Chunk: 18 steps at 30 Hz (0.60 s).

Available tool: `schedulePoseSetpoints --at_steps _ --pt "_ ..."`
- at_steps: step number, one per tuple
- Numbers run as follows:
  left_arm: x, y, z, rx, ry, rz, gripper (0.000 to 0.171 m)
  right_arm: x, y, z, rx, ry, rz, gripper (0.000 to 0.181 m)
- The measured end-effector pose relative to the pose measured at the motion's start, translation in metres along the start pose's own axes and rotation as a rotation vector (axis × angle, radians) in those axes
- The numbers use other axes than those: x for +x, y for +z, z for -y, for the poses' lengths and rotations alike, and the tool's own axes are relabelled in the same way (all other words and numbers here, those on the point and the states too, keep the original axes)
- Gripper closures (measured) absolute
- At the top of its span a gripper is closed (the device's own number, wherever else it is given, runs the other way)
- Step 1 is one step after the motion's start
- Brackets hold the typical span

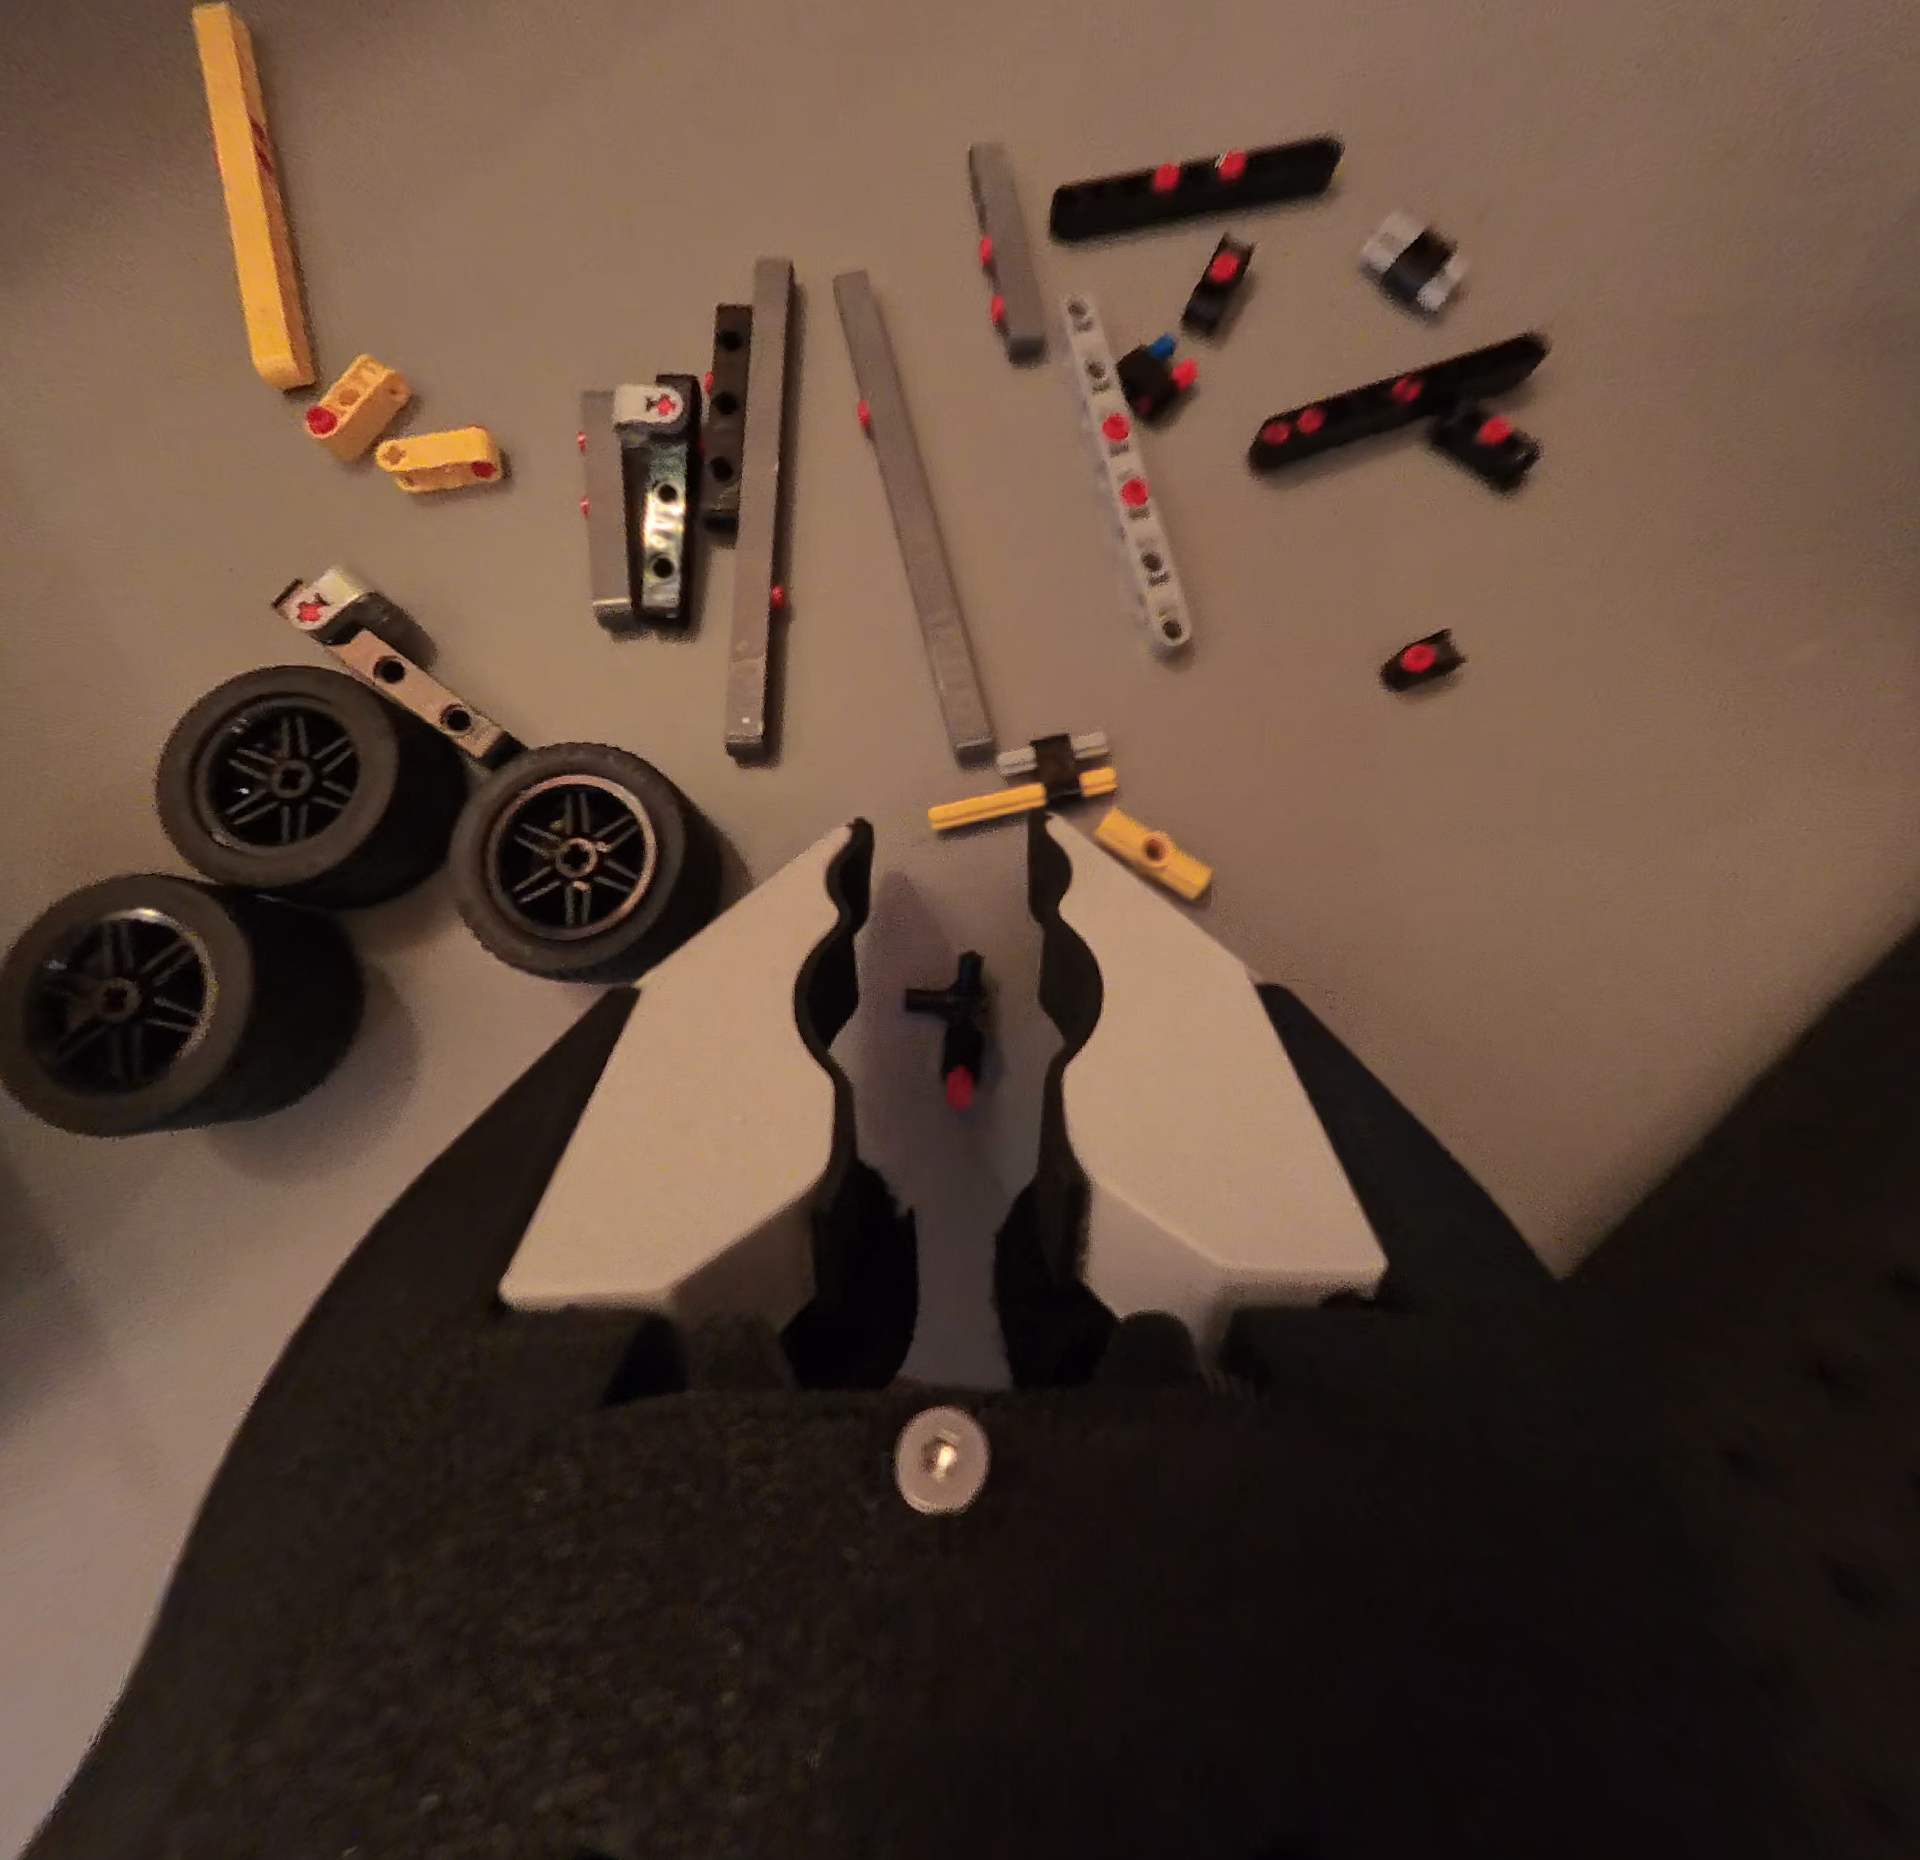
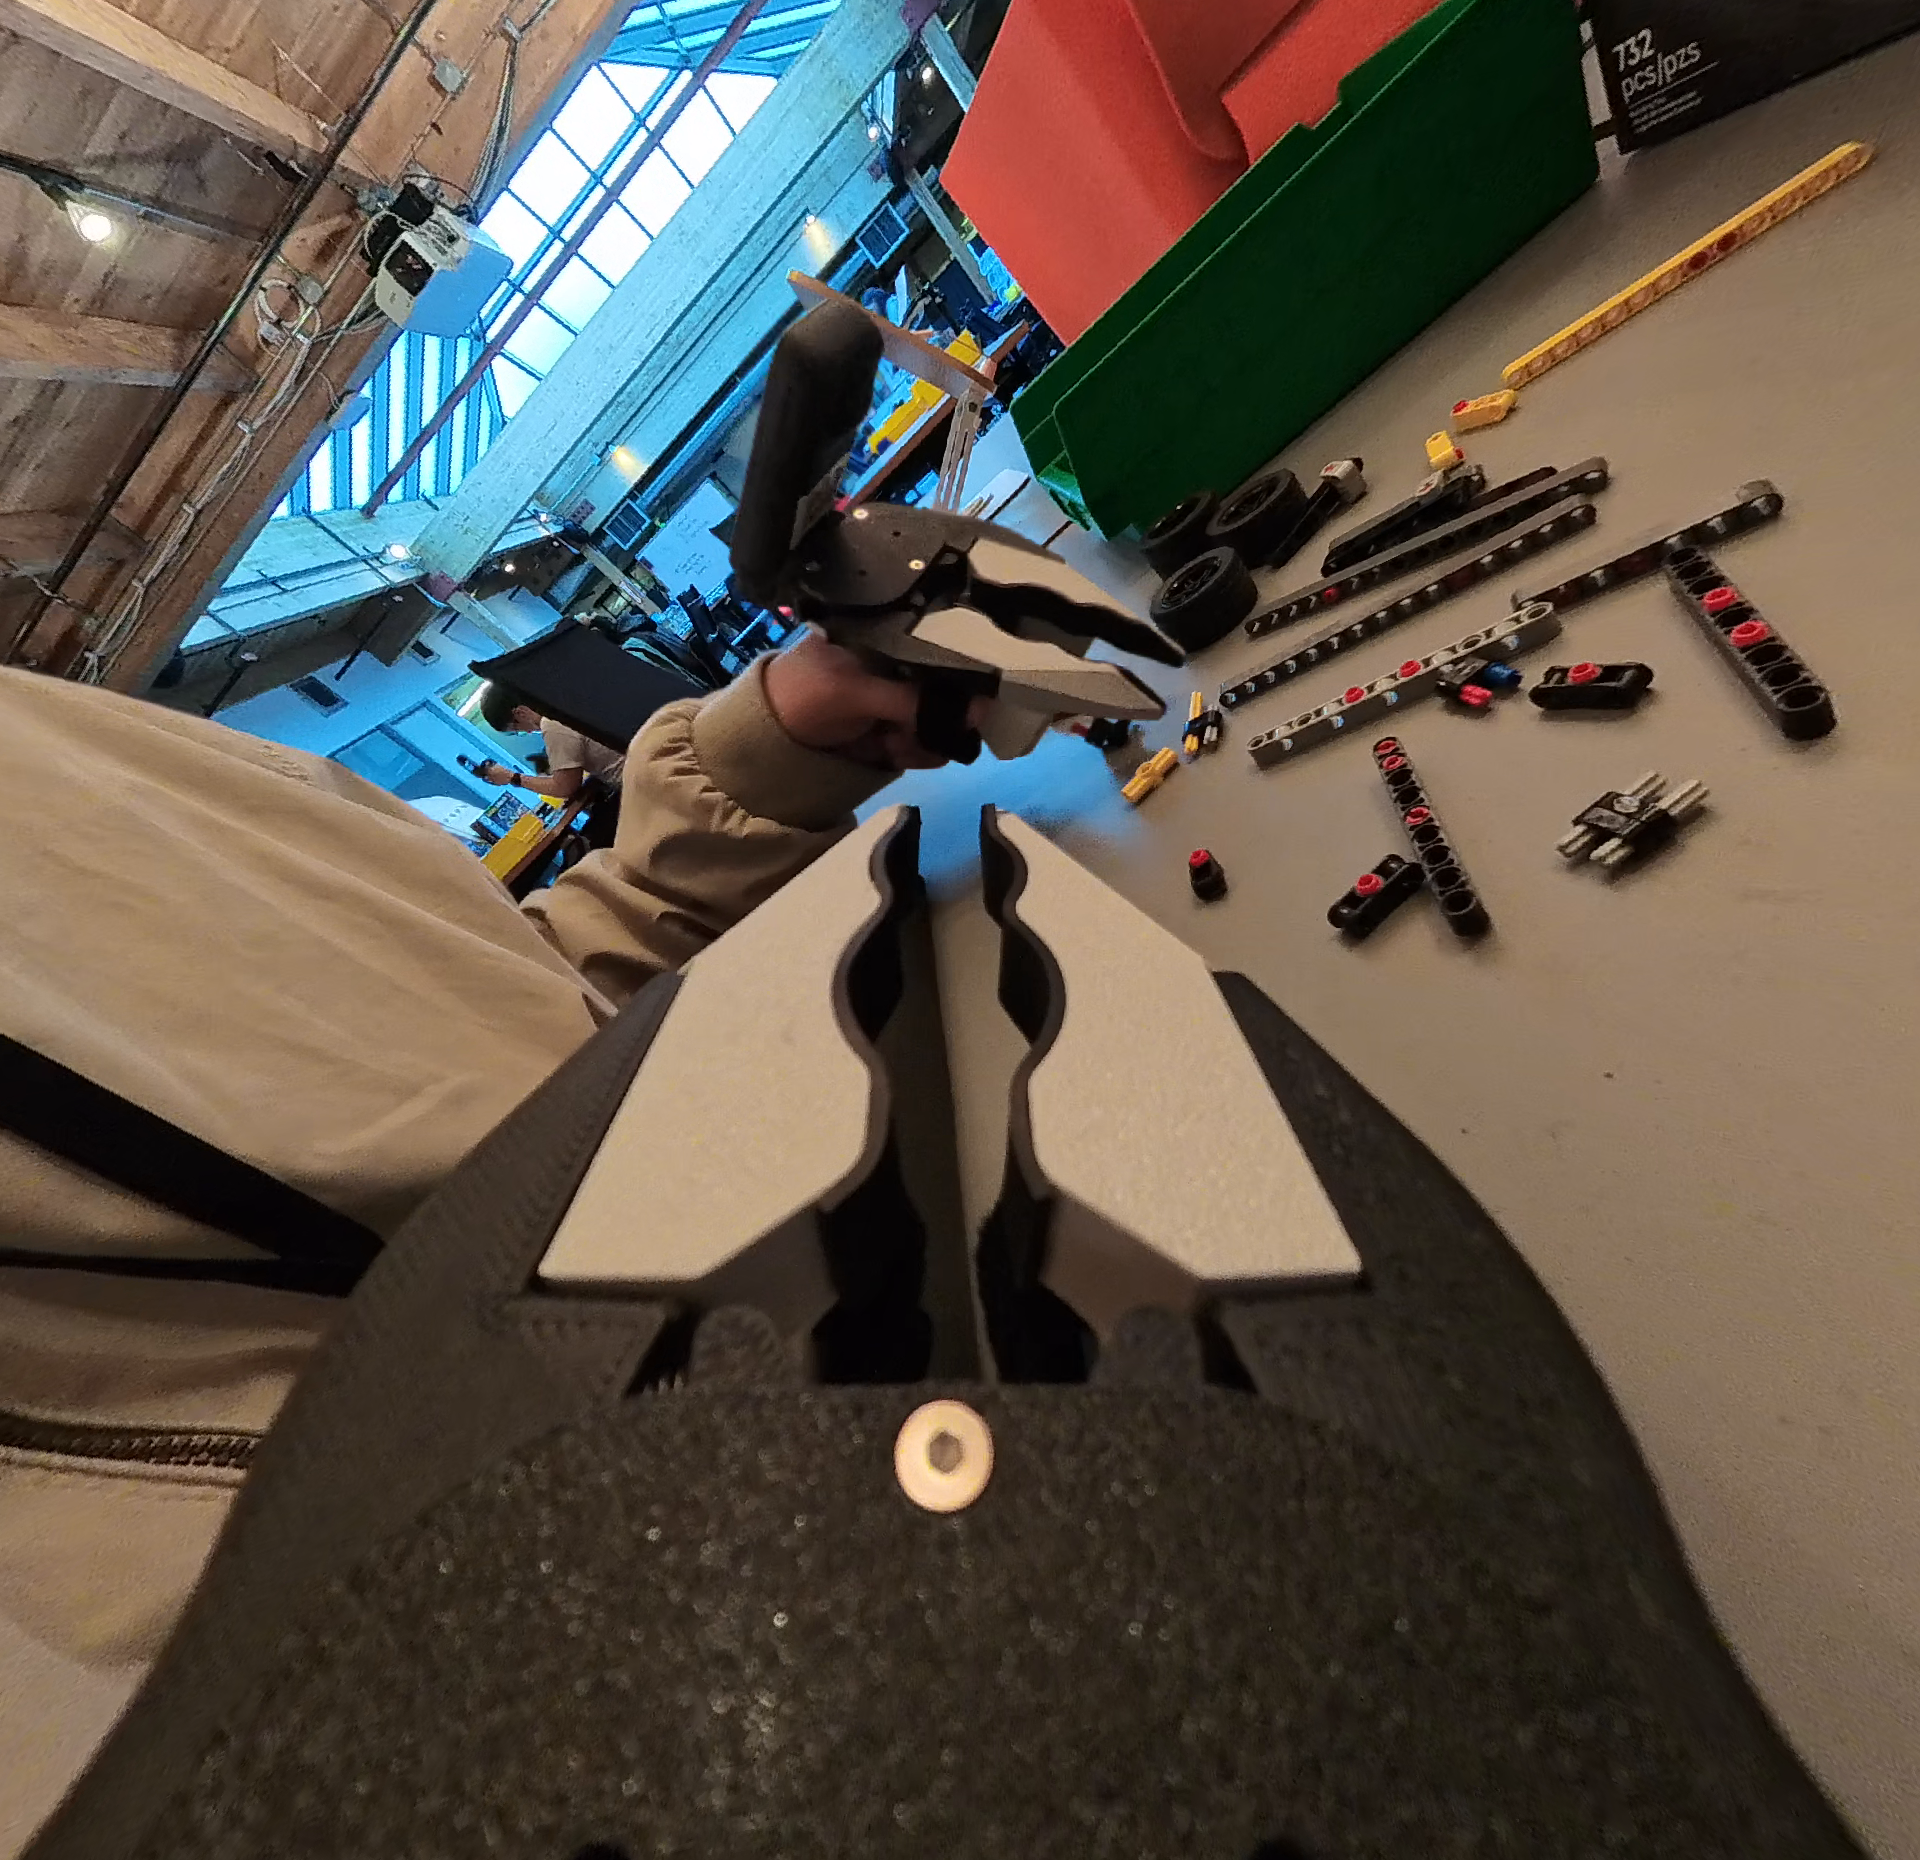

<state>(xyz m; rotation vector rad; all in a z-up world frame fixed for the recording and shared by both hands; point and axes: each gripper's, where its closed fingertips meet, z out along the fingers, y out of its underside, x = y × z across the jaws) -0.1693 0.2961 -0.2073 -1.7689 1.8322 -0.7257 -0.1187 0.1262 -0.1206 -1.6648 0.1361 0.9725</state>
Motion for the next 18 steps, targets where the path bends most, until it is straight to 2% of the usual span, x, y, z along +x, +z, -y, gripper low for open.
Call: schedulePoseSetpoints --at_steps 5,10,12,14,18 --pt "0.001 0.005 0.004 0.007 0.073 -0.079 0.141 0.000 0.000 0.000 0.002 0.012 0.006 0.170" --pt "0.015 0.008 0.002 -0.005 0.069 -0.196 0.140 0.000 0.000 0.000 -0.001 0.011 0.007 0.170" --pt "0.018 0.010 -0.003 -0.016 0.083 -0.200 0.140 0.000 0.000 0.000 0.005 0.017 0.009 0.170" --pt "0.024 0.008 -0.006 -0.019 0.098 -0.216 0.149 0.001 0.000 0.000 0.003 0.023 0.011 0.169" --pt "0.022 0.009 -0.006 -0.013 0.127 -0.167 0.156 0.000 0.001 -0.001 -0.007 0.022 0.011 0.169"
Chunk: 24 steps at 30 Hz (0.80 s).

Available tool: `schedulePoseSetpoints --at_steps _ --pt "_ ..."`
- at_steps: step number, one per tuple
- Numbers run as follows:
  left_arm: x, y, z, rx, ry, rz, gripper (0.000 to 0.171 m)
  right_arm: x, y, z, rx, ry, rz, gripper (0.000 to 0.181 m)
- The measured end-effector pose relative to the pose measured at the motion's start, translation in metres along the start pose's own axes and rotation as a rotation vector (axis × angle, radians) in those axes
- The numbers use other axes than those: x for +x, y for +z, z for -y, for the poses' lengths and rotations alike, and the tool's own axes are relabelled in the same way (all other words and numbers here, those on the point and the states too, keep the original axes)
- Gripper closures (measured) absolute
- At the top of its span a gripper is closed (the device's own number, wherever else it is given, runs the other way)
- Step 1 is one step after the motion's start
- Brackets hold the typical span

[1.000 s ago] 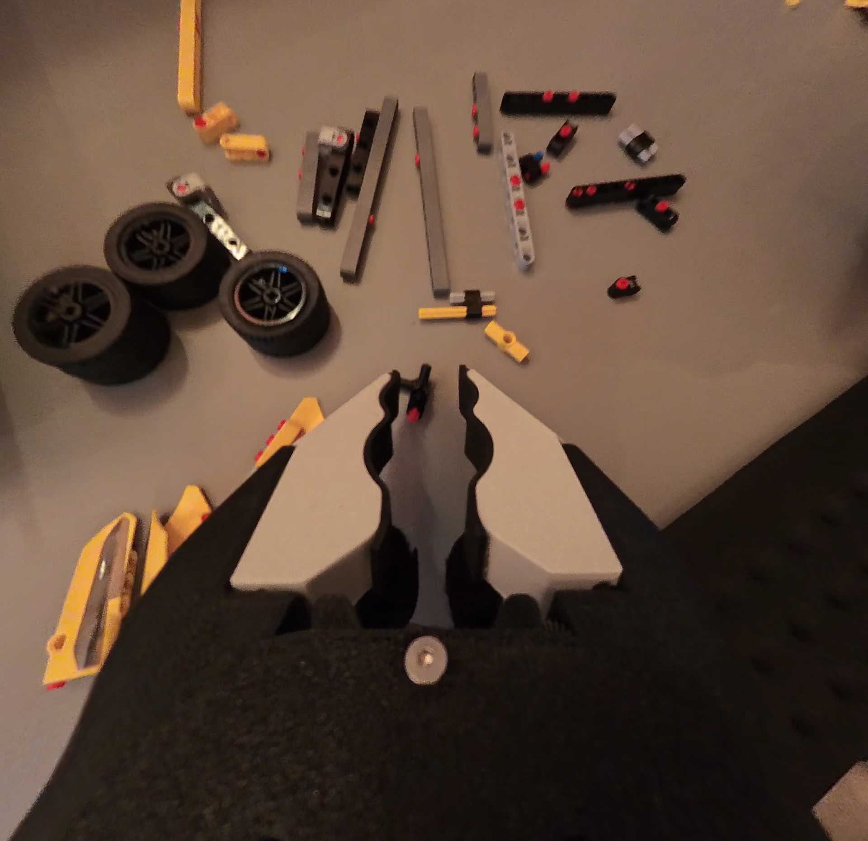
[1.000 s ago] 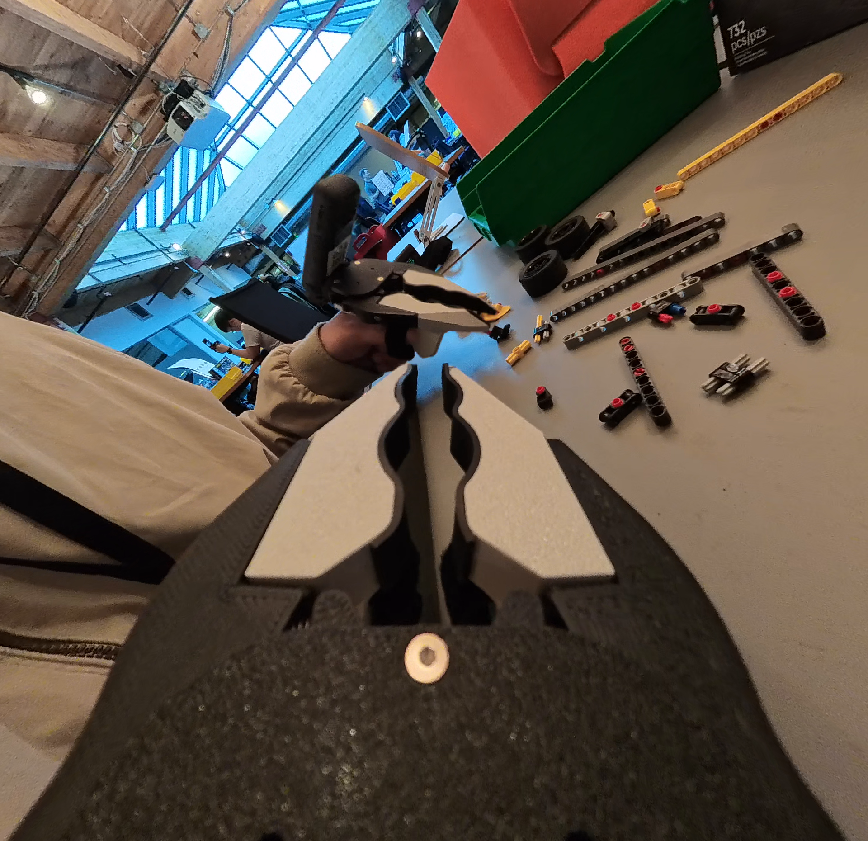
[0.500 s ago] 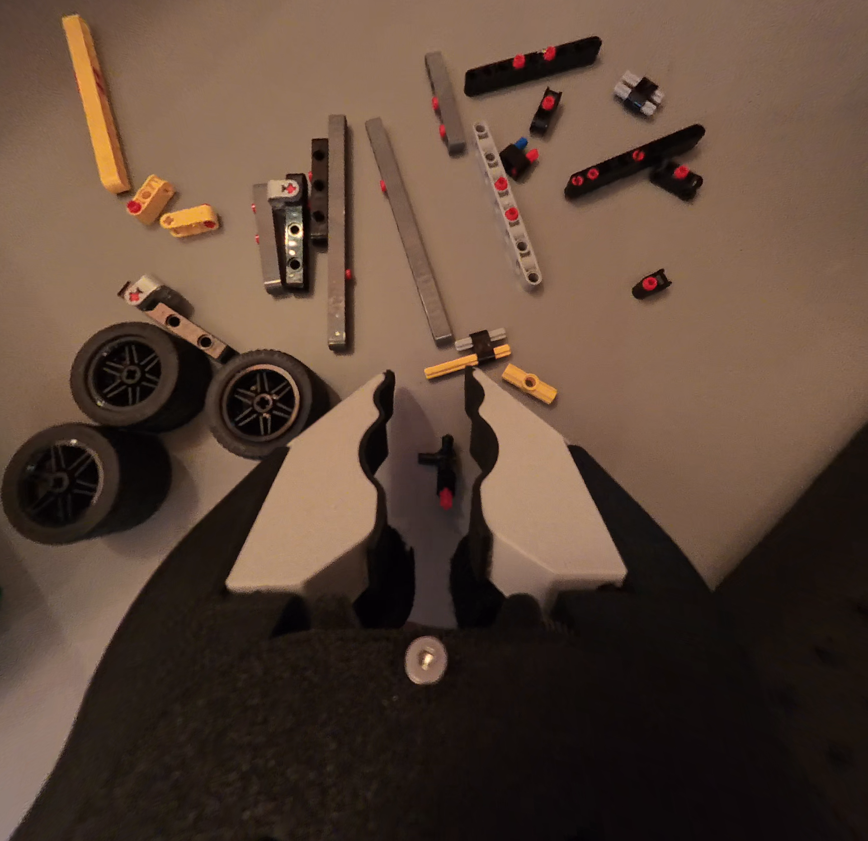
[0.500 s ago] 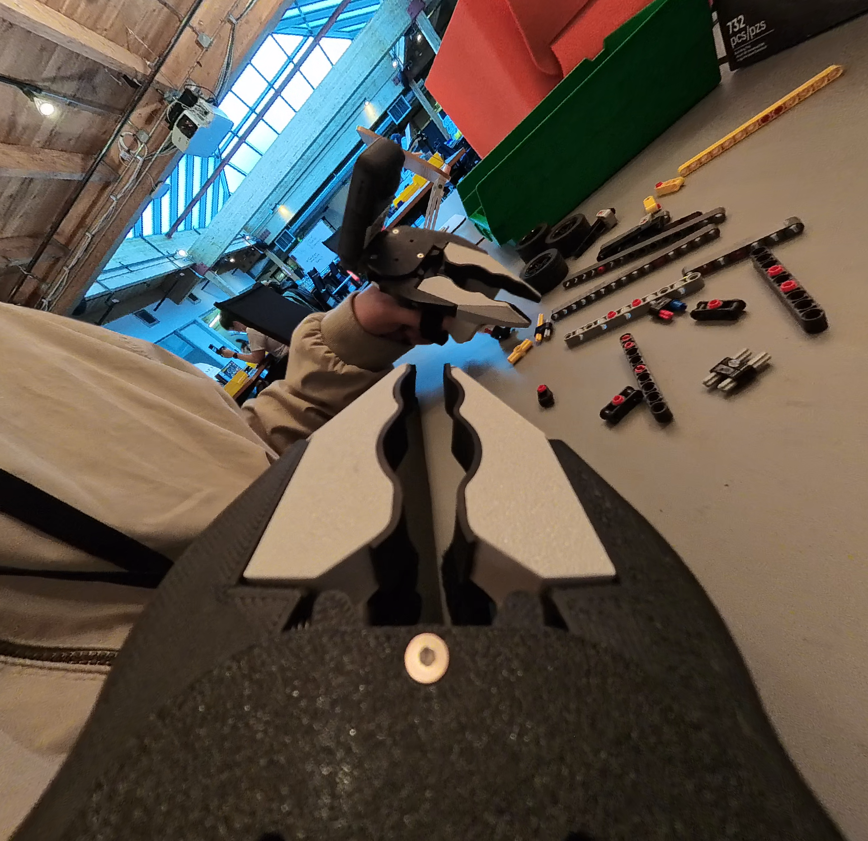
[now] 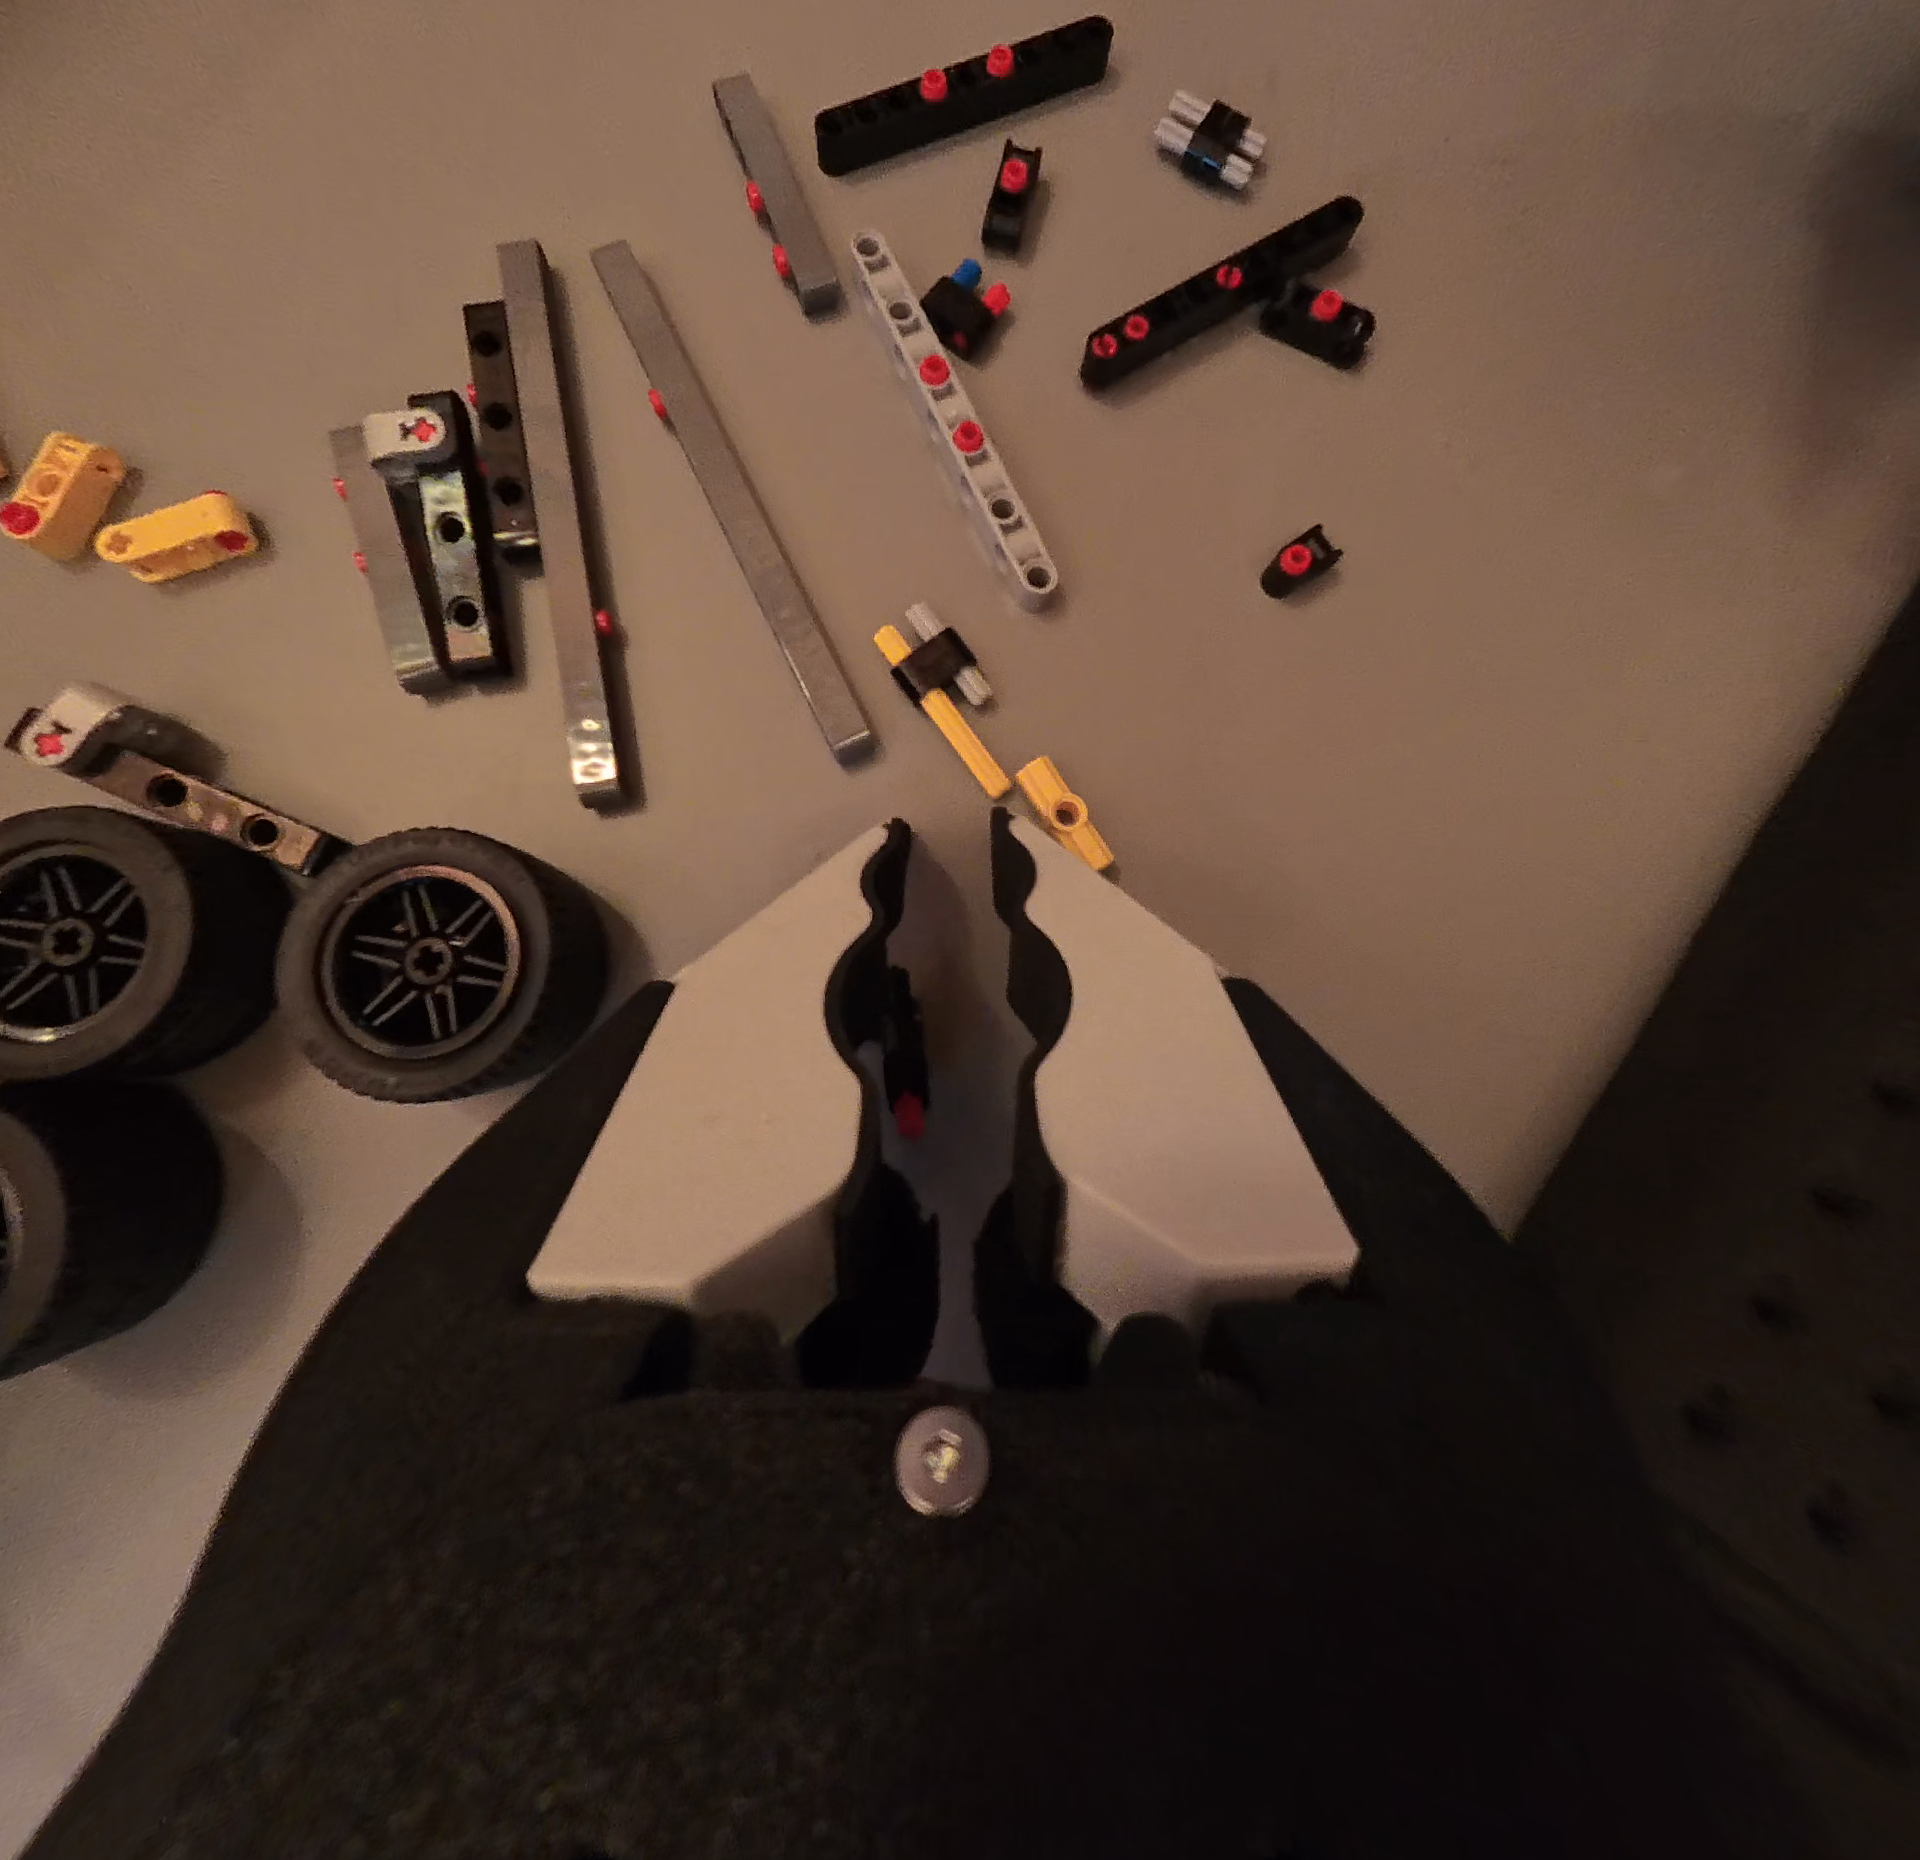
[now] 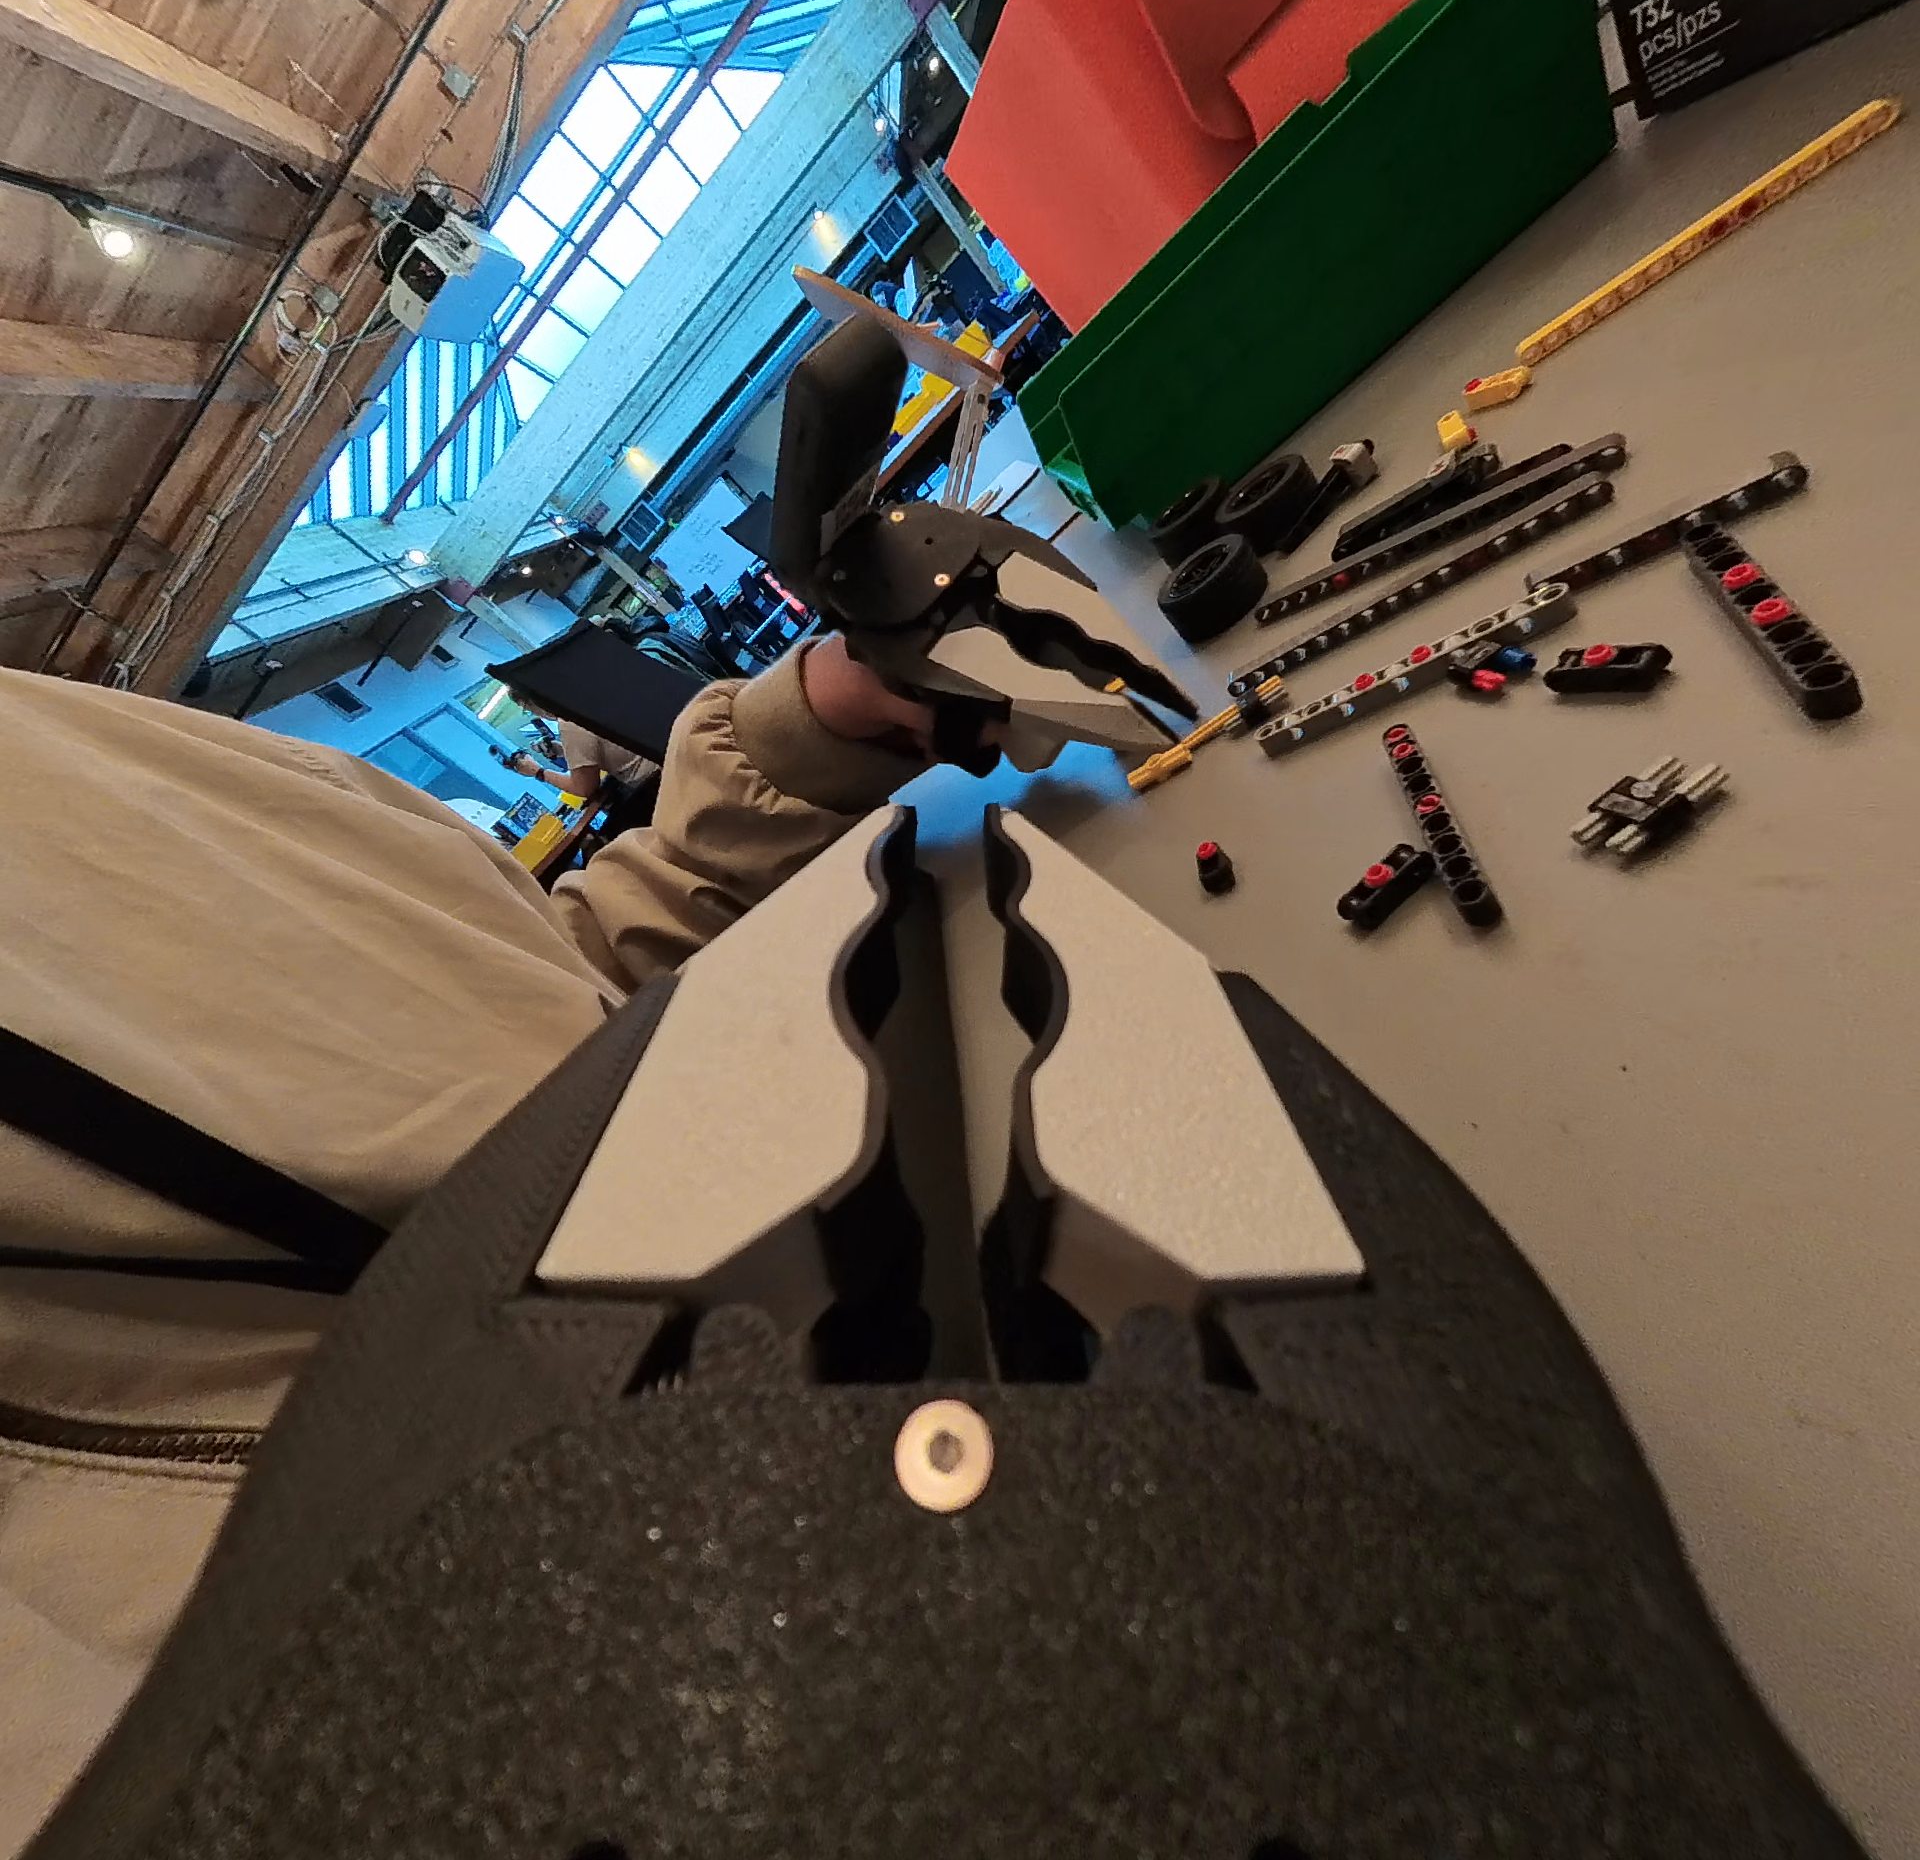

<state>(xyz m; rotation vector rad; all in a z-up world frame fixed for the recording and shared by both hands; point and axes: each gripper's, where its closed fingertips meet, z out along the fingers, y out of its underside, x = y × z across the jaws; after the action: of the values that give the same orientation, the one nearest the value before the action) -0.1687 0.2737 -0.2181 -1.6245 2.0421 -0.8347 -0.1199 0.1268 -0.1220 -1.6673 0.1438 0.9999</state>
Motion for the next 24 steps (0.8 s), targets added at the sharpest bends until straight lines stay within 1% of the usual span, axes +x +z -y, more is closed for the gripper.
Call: schedulePoseSetpoints --at_steps 6,11,14,18,22,24 --pt "-0.002 0.004 0.007 -0.004 0.002 0.035 0.155 0.000 0.000 0.000 0.003 0.004 0.000 0.169" --pt "-0.003 0.009 0.014 -0.003 -0.058 0.043 0.155 0.001 0.000 0.000 0.002 0.005 -0.001 0.168" --pt "-0.014 0.006 0.017 0.001 -0.122 0.111 0.155 0.000 -0.001 0.000 0.004 0.006 0.000 0.168" --pt "-0.031 -0.007 0.017 0.024 -0.221 0.208 0.155 0.000 -0.001 0.001 0.006 0.008 0.002 0.168" --pt "-0.039 -0.028 0.011 0.050 -0.250 0.250 0.155 0.000 -0.001 0.001 0.008 0.009 0.004 0.168" --pt "-0.052 -0.043 0.003 0.049 -0.267 0.320 0.155 0.000 -0.001 0.001 0.007 0.010 0.005 0.168"
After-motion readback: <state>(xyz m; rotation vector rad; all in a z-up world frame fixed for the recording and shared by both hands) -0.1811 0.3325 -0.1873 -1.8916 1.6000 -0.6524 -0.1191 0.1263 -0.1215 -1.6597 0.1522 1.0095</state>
